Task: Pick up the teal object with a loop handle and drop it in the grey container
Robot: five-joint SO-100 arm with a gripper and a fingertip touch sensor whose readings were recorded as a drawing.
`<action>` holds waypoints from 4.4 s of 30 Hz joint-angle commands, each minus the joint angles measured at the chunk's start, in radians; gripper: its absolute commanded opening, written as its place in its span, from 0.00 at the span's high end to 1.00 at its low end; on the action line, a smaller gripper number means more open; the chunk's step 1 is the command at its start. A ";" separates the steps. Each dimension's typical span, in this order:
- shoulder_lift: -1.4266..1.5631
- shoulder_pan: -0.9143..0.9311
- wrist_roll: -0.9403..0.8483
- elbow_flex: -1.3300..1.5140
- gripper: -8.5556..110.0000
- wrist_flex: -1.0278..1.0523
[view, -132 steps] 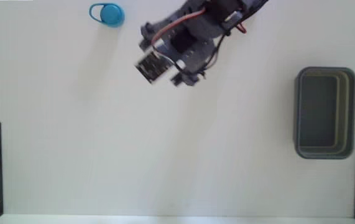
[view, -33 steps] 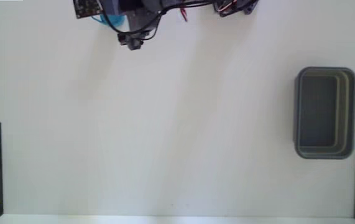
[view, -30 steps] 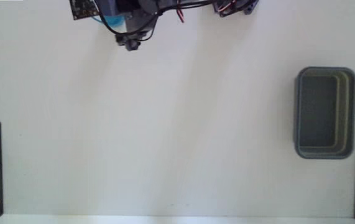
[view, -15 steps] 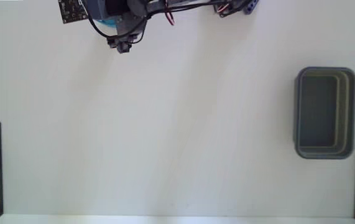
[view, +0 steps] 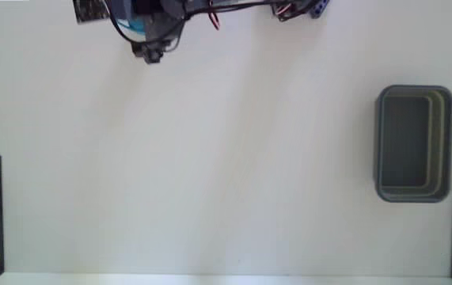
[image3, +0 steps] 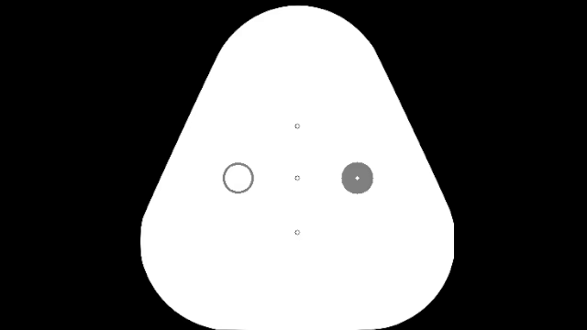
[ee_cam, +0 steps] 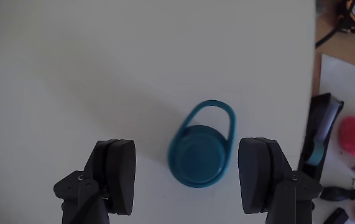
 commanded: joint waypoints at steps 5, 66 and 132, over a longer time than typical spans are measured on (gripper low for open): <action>0.033 0.047 0.003 -0.019 0.00 -0.007; 0.002 0.047 0.003 0.360 0.00 -0.416; -0.003 0.047 0.003 0.370 0.13 -0.431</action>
